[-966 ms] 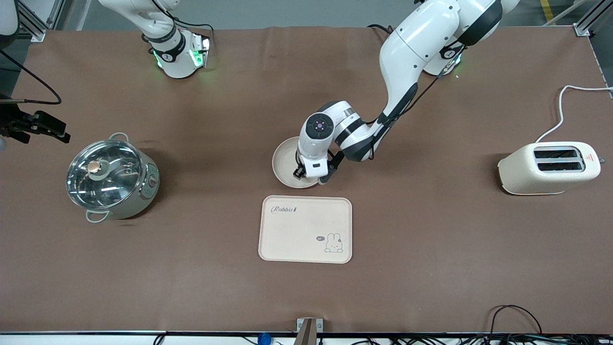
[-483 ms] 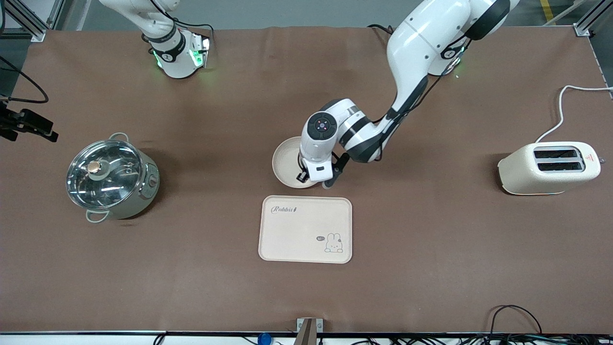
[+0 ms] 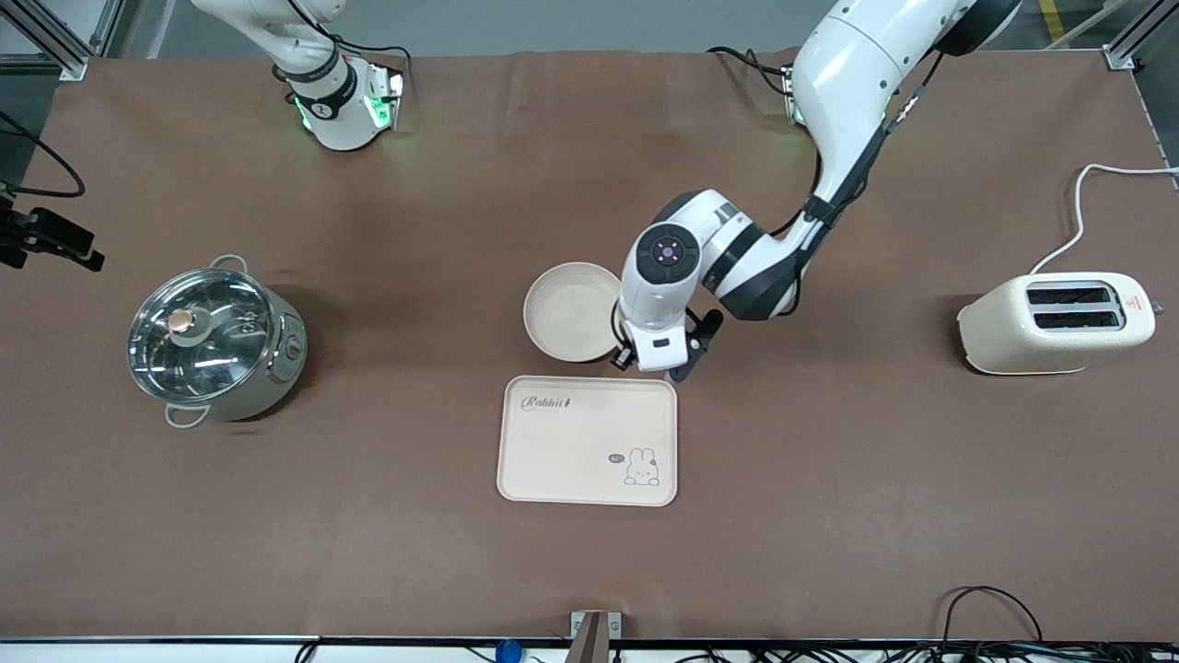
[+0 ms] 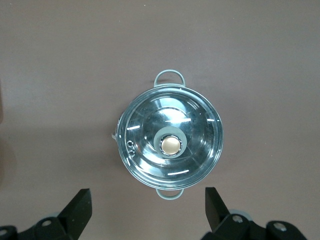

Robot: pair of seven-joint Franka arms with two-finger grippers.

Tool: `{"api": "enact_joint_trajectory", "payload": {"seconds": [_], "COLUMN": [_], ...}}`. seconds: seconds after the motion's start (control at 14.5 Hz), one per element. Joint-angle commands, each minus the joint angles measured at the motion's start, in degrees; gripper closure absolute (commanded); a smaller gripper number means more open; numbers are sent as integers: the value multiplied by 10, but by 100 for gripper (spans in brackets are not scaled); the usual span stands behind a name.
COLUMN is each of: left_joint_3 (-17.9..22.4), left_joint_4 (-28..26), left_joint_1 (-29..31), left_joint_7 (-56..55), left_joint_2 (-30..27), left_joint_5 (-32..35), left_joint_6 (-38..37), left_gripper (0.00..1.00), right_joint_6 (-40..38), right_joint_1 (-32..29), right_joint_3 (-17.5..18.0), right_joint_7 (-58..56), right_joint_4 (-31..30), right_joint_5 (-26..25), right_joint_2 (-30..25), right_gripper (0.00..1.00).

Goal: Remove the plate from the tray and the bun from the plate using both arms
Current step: 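Lift the bun off the plate and carry it toward the toaster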

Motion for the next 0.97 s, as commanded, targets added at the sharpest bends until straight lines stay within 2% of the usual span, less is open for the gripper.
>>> {"api": "enact_joint_trajectory", "payload": {"seconds": [0.0,0.21,0.41,0.69,0.76,0.83,0.9], "left_joint_3": [-2,-2,-2,-3,-3,-3,-3], "left_joint_4": [-9,-16,-16,-18,-18,-19,-19], "left_joint_1": [71,143,215,262,263,263,263], "left_joint_7": [74,148,188,230,231,231,232], "left_joint_2": [-32,-33,3,36,44,47,53], "left_joint_5": [8,19,42,58,58,58,58], "left_joint_6": [-48,-62,-57,-33,-23,-17,-10], "left_gripper": [64,64,63,58,54,46,32], "right_joint_6": [-2,-3,-1,-2,-3,-2,-2], "right_joint_1": [-6,-4,5,6,6,6,6], "right_joint_3": [9,10,11,11,11,11,11], "right_joint_7": [-5,-4,0,1,1,1,1], "right_joint_4": [-9,-9,-9,-14,-15,-18,-18], "right_joint_5": [-9,-8,-8,-8,-8,-8,-7], "right_joint_2": [-9,-9,-9,-9,-10,-10,-10], "right_gripper": [0,0,0,0,0,0,0]}}
